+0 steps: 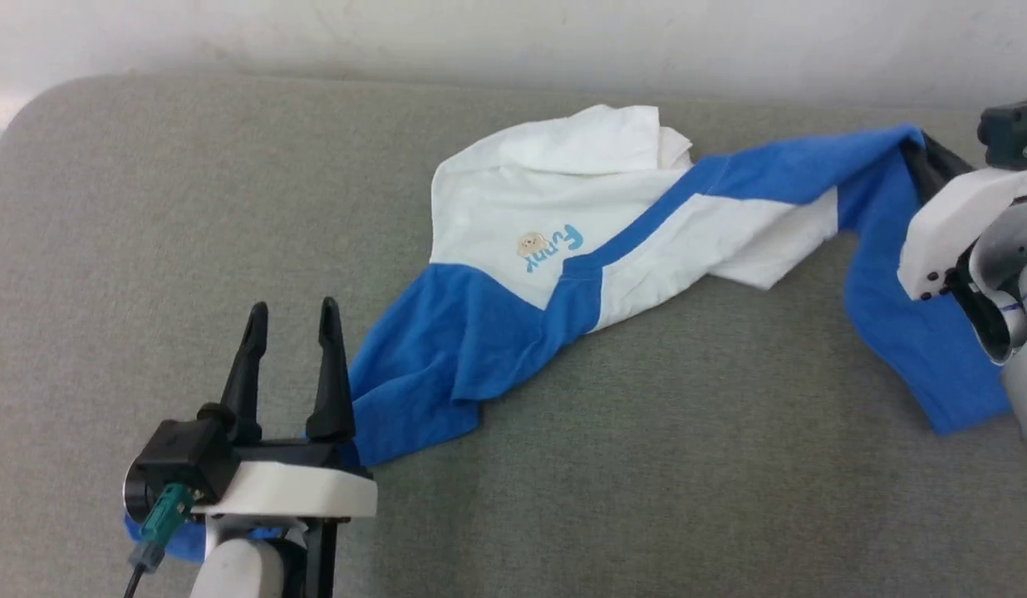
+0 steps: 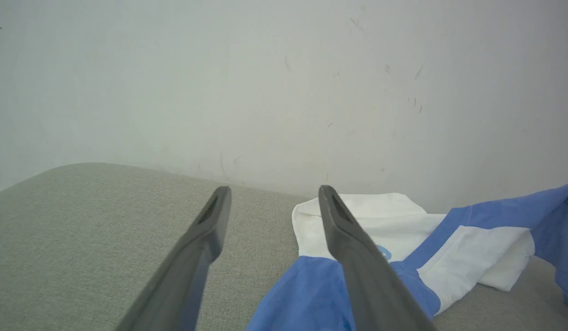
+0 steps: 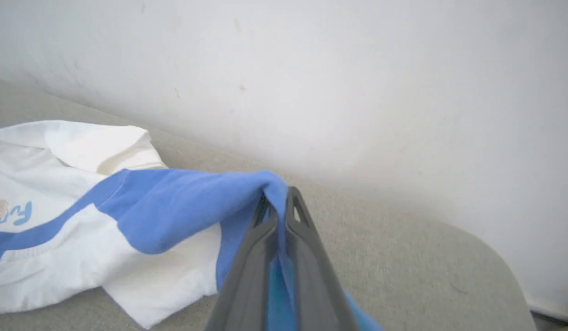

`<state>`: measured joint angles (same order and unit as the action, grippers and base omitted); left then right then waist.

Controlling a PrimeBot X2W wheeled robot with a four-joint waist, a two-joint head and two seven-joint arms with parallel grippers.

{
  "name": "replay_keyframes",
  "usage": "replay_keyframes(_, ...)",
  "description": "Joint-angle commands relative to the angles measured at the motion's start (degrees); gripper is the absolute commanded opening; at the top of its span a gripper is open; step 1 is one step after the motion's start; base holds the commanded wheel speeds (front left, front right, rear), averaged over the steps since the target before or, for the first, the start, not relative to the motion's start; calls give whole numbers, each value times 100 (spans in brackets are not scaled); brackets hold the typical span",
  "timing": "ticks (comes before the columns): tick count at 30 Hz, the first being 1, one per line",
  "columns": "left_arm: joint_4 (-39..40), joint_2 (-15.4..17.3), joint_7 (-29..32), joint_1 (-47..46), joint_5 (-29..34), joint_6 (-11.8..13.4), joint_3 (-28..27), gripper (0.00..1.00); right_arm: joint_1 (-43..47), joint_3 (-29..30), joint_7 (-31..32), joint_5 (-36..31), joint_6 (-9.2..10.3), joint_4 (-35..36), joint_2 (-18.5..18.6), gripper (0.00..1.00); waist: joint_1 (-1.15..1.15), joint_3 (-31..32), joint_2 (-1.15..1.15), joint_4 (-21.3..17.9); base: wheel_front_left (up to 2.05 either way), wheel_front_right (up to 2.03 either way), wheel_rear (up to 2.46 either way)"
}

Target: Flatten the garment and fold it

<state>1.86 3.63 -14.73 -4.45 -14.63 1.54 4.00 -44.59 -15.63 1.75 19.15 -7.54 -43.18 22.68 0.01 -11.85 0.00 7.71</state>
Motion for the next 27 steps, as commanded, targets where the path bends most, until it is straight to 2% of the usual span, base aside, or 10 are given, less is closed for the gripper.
replay_keyframes(1,-4,-25,-27,76,25,-32,-33,100,89,-43,-90,-70,5,111,16,0,-1,216,0,-214,0,0,0)
replay_keyframes(6,24,-33,-27,255,49,-47,-147,100,1137,-247,-450,-621,5,1310,100,0,-1,435,0,-511,0,0,0)
replay_keyframes(11,33,-32,-27,383,67,-59,-210,100,2745,-405,-168,-955,5,2512,127,0,-1,544,0,-768,0,0,0)
replay_keyframes(15,-6,-15,-27,451,74,-69,-222,100,3917,-157,164,-1052,5,3039,-22,0,-1,611,0,-879,0,0,0)
replay_keyframes(19,-53,21,-26,506,60,-69,-228,100,4663,354,376,-1120,5,3332,-283,0,-1,665,0,-938,0,0,0)
replay_keyframes(20,-63,30,-14,515,60,-67,-224,100,4795,492,421,-1118,5,3399,-362,45,-1,675,0,-941,0,0,0)
replay_keyframes(21,-70,38,-2,521,58,-64,-220,100,4904,610,435,-1111,5,3491,-441,97,-1,684,0,-939,0,0,0)
replay_keyframes(22,-75,44,7,524,56,-61,-217,100,4989,724,413,-1088,5,3607,-525,100,-1,690,0,-934,0,0,0)
replay_keyframes(27,-105,64,33,527,32,-39,-214,100,5179,1103,352,-798,5,4425,-907,100,-1,687,0,-872,0,0,0)
